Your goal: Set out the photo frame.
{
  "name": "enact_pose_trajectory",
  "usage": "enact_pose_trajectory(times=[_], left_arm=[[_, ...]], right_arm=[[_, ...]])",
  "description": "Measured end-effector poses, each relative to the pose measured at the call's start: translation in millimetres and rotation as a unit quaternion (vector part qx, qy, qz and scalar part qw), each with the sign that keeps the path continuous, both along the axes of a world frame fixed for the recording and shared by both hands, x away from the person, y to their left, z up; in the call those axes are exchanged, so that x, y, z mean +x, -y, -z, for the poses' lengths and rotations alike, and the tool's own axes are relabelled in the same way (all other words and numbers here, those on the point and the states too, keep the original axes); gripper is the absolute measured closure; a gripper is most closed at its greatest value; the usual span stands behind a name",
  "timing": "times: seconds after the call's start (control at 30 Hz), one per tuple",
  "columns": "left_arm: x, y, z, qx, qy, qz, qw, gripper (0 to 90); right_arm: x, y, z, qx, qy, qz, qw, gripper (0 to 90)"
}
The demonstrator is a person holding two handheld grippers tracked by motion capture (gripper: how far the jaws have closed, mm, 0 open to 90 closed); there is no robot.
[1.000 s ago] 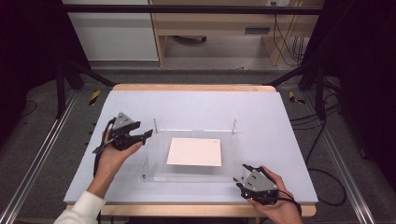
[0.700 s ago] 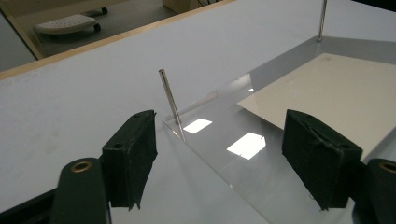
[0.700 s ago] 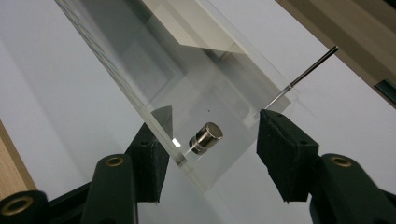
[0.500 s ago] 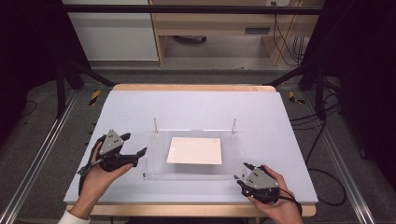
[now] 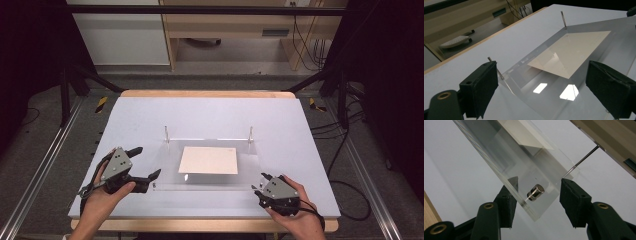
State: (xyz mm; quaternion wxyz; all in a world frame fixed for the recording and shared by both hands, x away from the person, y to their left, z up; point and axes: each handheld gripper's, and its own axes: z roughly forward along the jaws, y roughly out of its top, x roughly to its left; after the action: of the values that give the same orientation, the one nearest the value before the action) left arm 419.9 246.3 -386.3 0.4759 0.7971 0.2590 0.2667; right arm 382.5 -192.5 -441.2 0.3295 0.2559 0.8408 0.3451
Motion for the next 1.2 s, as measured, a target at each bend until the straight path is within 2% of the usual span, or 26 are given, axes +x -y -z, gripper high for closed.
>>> enact_pose_trajectory(times=[0.27,0.5,0.77,0.9,1.0,1.2], left_arm=[[-5.8,6.3,-7.1,0.022,0.001,0.010,0.9997,10.6],[-12.1,16.8,-11.5,0.036,-0.006,0.029,0.9989,8.1],[-18.8,24.2,-20.4,0.050,0.020,0.038,0.9978,7.8],[-19.2,28.3,-21.7,0.067,0.018,0.042,0.9967,7.9],[-16.3,31.8,-23.8,0.060,0.006,0.040,0.9974,9.7],[-12.1,38.1,-30.0,0.070,0.019,0.040,0.9966,11.5]], right_arm=[[2.0,-0.6,-9.0,-0.006,-0.008,0.003,0.9999,50.5],[5.1,0.0,-17.7,-0.009,-0.017,0.003,0.9998,52.0],[10.9,0.5,-28.5,0.002,-0.030,0.009,0.9995,52.6],[15.2,1.2,-35.5,0.010,-0.037,0.011,0.9992,52.9],[18.5,2.1,-39.4,0.017,-0.043,0.014,0.9988,53.0],[25.4,3.1,-49.3,0.028,-0.054,0.019,0.9980,53.7]])
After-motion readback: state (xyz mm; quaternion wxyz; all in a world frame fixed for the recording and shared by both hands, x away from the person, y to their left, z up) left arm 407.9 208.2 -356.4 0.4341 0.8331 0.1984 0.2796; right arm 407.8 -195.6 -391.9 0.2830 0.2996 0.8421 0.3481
